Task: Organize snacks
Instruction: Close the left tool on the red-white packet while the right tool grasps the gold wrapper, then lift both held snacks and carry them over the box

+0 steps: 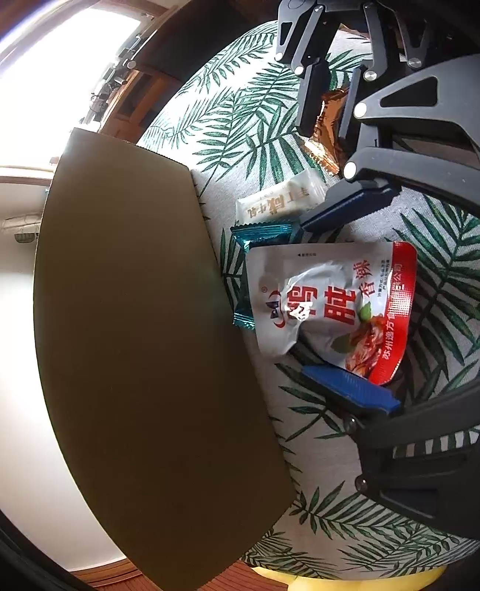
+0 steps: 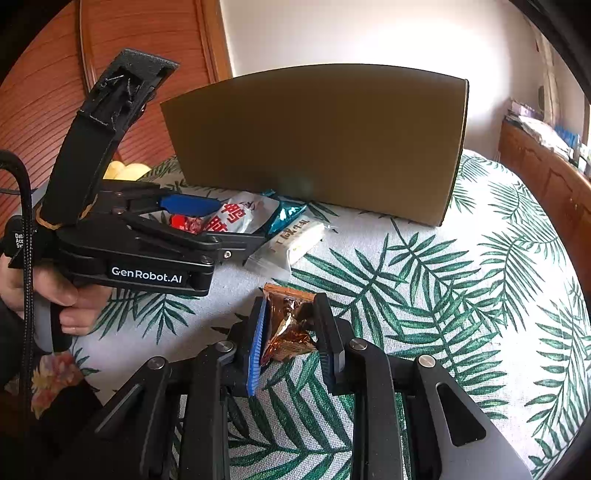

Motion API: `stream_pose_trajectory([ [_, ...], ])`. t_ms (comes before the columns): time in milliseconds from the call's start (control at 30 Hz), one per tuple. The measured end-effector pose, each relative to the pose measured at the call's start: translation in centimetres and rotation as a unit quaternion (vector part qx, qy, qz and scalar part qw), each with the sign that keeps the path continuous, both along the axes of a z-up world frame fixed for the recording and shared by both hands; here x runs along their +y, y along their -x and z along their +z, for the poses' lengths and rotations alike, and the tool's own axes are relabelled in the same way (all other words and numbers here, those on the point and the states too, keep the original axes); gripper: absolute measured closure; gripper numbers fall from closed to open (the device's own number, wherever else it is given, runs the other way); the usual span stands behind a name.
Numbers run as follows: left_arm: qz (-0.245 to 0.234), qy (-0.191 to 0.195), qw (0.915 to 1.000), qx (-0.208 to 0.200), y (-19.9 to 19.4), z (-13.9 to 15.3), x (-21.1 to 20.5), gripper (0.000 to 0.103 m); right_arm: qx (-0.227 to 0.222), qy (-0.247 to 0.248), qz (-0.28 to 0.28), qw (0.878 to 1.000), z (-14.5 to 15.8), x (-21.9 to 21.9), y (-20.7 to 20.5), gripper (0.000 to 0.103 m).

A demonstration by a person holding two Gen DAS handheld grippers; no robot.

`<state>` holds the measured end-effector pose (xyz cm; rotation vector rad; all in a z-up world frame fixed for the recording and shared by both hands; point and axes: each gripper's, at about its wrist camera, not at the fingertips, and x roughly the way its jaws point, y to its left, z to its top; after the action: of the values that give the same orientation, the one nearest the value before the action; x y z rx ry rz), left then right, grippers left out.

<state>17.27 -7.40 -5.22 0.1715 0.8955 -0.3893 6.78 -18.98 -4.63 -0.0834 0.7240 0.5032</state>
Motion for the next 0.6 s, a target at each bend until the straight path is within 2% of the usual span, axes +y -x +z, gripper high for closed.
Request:
stream_pose_trajectory([
  [33,0.002,0.001,1.0000,0.000,0.1,0.1,0.1,0.041,-0.001,0.001,0.000,1.000,0.0,0.0,0.0,0.080],
  [300,0.013,0.021,0.9997,-0.002,1.5,0.2,1.4,0.044,-0.002,0.002,-0.001,1.000,-0.1,0.3,0.1,0.080],
  [600,0.031,0.027,0.9989,-0.023,3.1,1.1,2.7,0.044,-0.003,-0.009,-0.004,1.000,-0.1,-0.2,0.2,0.080],
])
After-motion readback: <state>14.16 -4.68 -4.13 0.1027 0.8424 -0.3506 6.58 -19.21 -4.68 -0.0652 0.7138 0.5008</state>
